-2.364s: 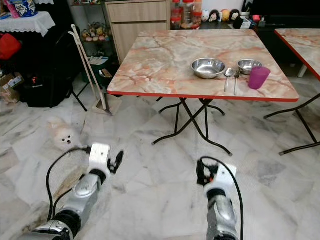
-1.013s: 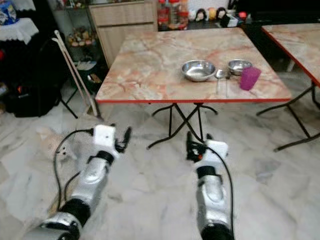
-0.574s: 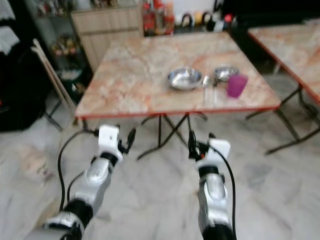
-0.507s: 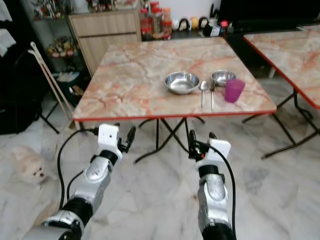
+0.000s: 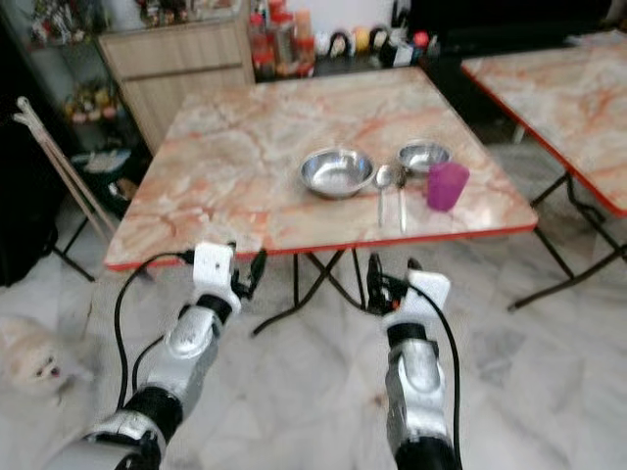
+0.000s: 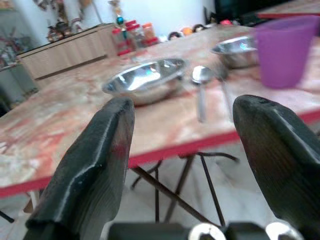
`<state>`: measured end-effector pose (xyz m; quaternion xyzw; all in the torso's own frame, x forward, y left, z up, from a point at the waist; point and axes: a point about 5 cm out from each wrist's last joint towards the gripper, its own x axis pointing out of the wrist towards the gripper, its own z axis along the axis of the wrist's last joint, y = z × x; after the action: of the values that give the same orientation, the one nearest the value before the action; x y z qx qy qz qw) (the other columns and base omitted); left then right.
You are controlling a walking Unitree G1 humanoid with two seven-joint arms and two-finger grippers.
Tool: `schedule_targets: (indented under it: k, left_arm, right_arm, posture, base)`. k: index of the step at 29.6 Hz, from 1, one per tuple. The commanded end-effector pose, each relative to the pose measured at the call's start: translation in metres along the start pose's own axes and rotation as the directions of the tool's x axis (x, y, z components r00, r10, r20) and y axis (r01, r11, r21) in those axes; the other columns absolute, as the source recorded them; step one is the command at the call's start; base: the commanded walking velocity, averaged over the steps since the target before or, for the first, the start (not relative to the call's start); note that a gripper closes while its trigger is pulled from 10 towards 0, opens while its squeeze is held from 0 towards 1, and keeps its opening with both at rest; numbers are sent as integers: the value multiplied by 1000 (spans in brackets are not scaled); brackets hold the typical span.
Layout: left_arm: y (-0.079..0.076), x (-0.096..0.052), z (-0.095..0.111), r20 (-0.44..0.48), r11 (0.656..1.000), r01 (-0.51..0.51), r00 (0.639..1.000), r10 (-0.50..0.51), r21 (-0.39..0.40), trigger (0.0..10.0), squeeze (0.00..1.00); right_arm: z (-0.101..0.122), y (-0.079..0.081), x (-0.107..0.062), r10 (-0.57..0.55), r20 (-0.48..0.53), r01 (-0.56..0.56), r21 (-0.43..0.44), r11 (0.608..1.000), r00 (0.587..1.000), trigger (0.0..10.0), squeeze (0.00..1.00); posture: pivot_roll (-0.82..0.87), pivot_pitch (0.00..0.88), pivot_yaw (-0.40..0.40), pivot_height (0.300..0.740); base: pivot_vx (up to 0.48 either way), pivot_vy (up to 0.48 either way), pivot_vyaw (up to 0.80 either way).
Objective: Setting the table
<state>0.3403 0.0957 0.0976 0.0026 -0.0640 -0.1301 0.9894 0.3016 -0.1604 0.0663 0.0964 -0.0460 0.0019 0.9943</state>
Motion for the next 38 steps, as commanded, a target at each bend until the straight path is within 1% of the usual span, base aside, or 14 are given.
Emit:
schedule_targets:
  k: [1, 38]
  left_arm:
    - [13, -3, -2, -11, 999, -31, 999, 31, 14, 10000, 0]
    - [12, -2, -1, -16, 1000, -22, 1000, 23, 8, 10000, 0]
  right_arm:
    - [2, 13, 4, 29, 9, -29, 21, 999, 1000, 10000, 0]
    - [0, 21, 4, 60, -2, -60, 31, 998, 998, 10000, 0]
  posture:
    - [-64, 0, 66, 740]
    - [-65, 0, 64, 740]
  base:
    - [390, 0, 0]
    - [393, 0, 0]
